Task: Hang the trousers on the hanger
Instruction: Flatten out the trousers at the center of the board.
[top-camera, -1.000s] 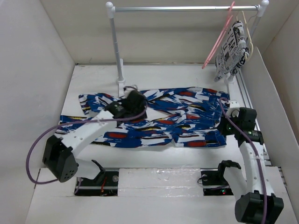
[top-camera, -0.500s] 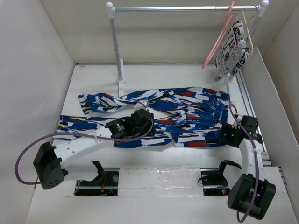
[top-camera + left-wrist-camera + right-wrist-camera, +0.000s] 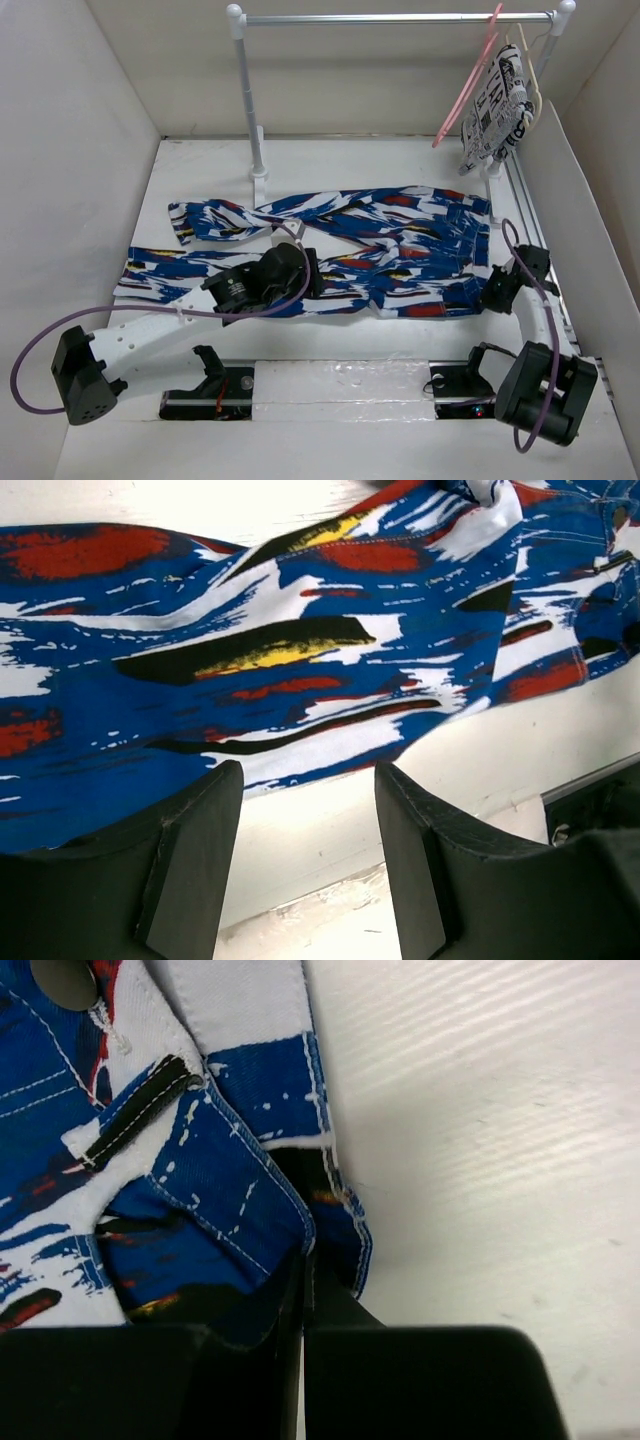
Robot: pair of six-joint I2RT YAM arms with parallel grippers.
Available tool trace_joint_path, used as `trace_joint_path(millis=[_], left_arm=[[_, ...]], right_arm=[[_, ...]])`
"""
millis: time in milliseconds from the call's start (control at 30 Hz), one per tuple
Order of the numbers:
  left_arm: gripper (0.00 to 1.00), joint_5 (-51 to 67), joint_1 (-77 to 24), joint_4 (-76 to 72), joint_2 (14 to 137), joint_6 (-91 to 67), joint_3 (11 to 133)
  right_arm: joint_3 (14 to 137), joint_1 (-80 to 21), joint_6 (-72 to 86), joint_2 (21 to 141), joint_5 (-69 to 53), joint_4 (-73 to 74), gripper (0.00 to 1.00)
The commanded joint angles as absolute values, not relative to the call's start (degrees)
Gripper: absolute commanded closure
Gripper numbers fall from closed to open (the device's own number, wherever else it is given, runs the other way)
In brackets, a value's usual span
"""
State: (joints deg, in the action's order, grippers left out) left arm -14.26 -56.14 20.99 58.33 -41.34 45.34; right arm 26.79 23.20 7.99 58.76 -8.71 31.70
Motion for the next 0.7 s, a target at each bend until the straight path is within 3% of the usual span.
trace_joint_path(millis=[0, 167, 367, 400, 433, 533, 667], left_arm=[[0.49, -16.0, -55.9, 21.5, 57.4, -39.2, 46.1], [0.47, -18.3, -55.9, 22.8, 58.3, -37.2, 47.8], [0.44, -16.8, -54.8, 23.4, 59.6, -36.0, 47.4], [0.44, -15.4, -54.2, 23.2, 59.6, -35.9, 47.0], [0.44, -14.9, -54.2, 23.5, 59.5, -35.8, 46.8], [0.44, -16.0, -53.7, 24.9, 58.6, -36.6, 45.2], [0.45, -15.9, -49.6, 25.1, 57.3, -36.7, 44.6]], right_arm=[[32.9, 25.0, 9.1, 56.9, -0.5, 34.3, 1.00], [42.4, 32.2, 3.5, 52.3, 12.4, 43.7, 1.00], [48.3, 34.5, -1.6, 60.5, 20.3, 50.1, 1.00], [48.5, 34.5, -1.7, 61.0, 19.8, 50.1, 0.96], [48.5, 34.5, -1.1, 60.9, 19.7, 50.0, 0.82], [48.0, 35.2, -2.0, 59.9, 17.6, 48.7, 0.25], [52.2, 32.4, -4.9, 58.4, 11.8, 47.6, 0.26]])
